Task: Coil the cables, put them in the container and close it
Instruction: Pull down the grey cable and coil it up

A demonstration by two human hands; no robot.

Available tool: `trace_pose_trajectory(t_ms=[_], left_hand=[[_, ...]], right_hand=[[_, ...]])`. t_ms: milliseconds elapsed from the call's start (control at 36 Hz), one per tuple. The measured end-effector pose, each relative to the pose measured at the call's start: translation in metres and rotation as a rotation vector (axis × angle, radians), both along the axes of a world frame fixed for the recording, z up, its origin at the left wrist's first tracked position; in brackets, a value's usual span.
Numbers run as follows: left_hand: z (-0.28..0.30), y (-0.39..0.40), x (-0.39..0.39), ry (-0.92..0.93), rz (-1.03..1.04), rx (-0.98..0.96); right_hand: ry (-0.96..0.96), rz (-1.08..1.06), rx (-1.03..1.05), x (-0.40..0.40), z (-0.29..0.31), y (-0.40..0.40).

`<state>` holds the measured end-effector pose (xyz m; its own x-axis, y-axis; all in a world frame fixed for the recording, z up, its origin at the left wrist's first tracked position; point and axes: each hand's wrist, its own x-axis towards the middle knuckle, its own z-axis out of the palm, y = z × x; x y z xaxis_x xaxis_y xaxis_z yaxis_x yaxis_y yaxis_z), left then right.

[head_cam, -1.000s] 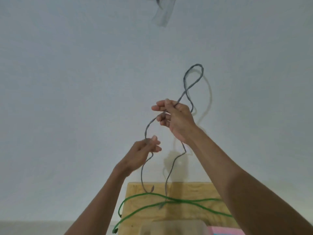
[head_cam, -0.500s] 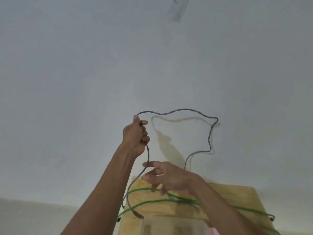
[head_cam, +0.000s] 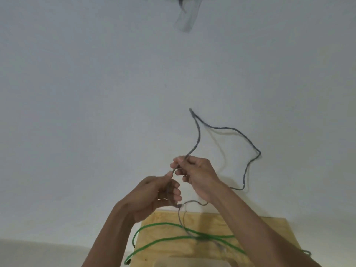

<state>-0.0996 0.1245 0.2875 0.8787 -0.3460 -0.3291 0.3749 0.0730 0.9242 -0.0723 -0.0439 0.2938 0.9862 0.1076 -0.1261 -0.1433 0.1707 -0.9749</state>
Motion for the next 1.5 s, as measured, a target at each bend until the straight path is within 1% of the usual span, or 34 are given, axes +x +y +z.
trace_pose_trajectory(t_ms=[56,83,139,194,250,306,361,444,500,556,583,639,694,778,833,917,944,1028,1083,1139,1194,1222,1250,1278,1306,1333,1361,1417,1444,1472,1500], left_hand=[[-0.003,-0.006,-0.004,0.001,0.029,-0.156],[-0.003,-0.009,-0.005,-0.026,0.055,-0.200],[0.000,-0.014,-0.007,-0.101,0.092,-0.248],[0.004,-0.017,-0.007,-0.136,0.078,-0.278],[0.007,-0.021,-0.007,-0.154,0.022,-0.253],[0.009,-0.024,-0.007,-0.166,-0.029,-0.171],[0.010,-0.028,-0.008,-0.162,-0.032,-0.108],[0.013,-0.033,-0.008,-0.146,0.031,-0.109],[0.016,-0.037,-0.006,-0.133,0.094,-0.150],[0.021,-0.040,-0.004,-0.125,0.144,-0.211],[0.024,-0.040,-0.003,-0.120,0.147,-0.243],[0.031,-0.042,-0.001,-0.116,0.105,-0.291],[0.036,-0.045,0.001,-0.112,0.041,-0.336],[0.036,-0.048,0.005,-0.155,-0.041,-0.374],[0.033,-0.049,0.008,-0.224,-0.065,-0.296],[0.029,-0.049,0.010,-0.324,-0.040,-0.082],[0.029,-0.049,0.009,-0.340,-0.031,-0.039],[0.031,-0.053,0.008,-0.355,-0.019,0.037],[0.032,-0.057,0.008,-0.346,-0.023,0.051],[0.031,-0.061,0.009,-0.312,-0.028,-0.001],[0.031,-0.064,0.008,-0.287,-0.045,-0.097],[0.031,-0.066,0.007,-0.284,-0.062,-0.160],[0.032,-0.067,0.006,-0.289,-0.077,-0.221],[0.035,-0.069,0.005,-0.296,-0.080,-0.270],[0.037,-0.071,0.006,-0.306,-0.065,-0.303],[0.040,-0.073,0.008,-0.316,-0.038,-0.329],[0.043,-0.074,0.011,-0.324,-0.005,-0.346],[0.050,-0.073,0.019,-0.349,0.053,-0.359],[0.054,-0.072,0.022,-0.362,0.071,-0.352],[0.057,-0.069,0.026,-0.371,0.087,-0.340],[0.060,-0.067,0.030,-0.380,0.100,-0.327]], right_hand=[[0.040,-0.004,0.019,0.005,0.003,0.000],[0.062,-0.004,0.044,0.007,0.005,0.001],[0.122,-0.006,0.093,0.010,0.010,0.002],[0.183,-0.013,0.110,0.013,0.016,0.005],[0.223,-0.004,0.108,0.016,0.020,0.007],[0.233,0.012,0.077,0.020,0.021,0.008],[0.221,0.017,-0.020,0.023,0.024,0.007],[0.090,0.005,-0.366,0.024,0.028,0.000],[-0.053,-0.032,-0.500,0.024,0.028,-0.004],[-0.212,-0.058,-0.494,0.025,0.024,-0.009],[-0.269,-0.015,-0.458,0.026,0.023,-0.013],[-0.337,0.171,-0.406,0.029,0.019,-0.023],[-0.408,0.294,-0.427,0.031,0.018,-0.028],[-0.436,0.263,-0.415,0.035,0.017,-0.027],[-0.473,0.216,-0.457,0.039,0.018,-0.030],[-0.541,0.168,-0.531,0.045,0.026,-0.035],[-0.558,0.156,-0.540,0.047,0.028,-0.036],[-0.532,0.194,-0.470,0.051,0.033,-0.036],[-0.498,0.230,-0.429,0.053,0.035,-0.038],[-0.495,0.252,-0.421,0.054,0.038,-0.037],[-0.527,0.275,-0.454,0.056,0.038,-0.035],[-0.597,0.274,-0.508,0.056,0.037,-0.036],[-0.713,0.245,-0.640,0.056,0.036,-0.037],[-0.804,0.242,-0.729,0.059,0.031,-0.039],[-0.837,0.290,-0.755,0.058,0.028,-0.040],[-0.817,0.327,-0.756,0.057,0.024,-0.039],[-0.766,0.323,-0.700,0.054,0.019,-0.039],[-0.581,0.351,-0.598,0.051,0.007,-0.036],[-0.544,0.374,-0.652,0.046,0.003,-0.036],[-0.548,0.351,-0.752,0.039,0.002,-0.035],[-0.506,0.357,-0.761,0.033,0.000,-0.032]])
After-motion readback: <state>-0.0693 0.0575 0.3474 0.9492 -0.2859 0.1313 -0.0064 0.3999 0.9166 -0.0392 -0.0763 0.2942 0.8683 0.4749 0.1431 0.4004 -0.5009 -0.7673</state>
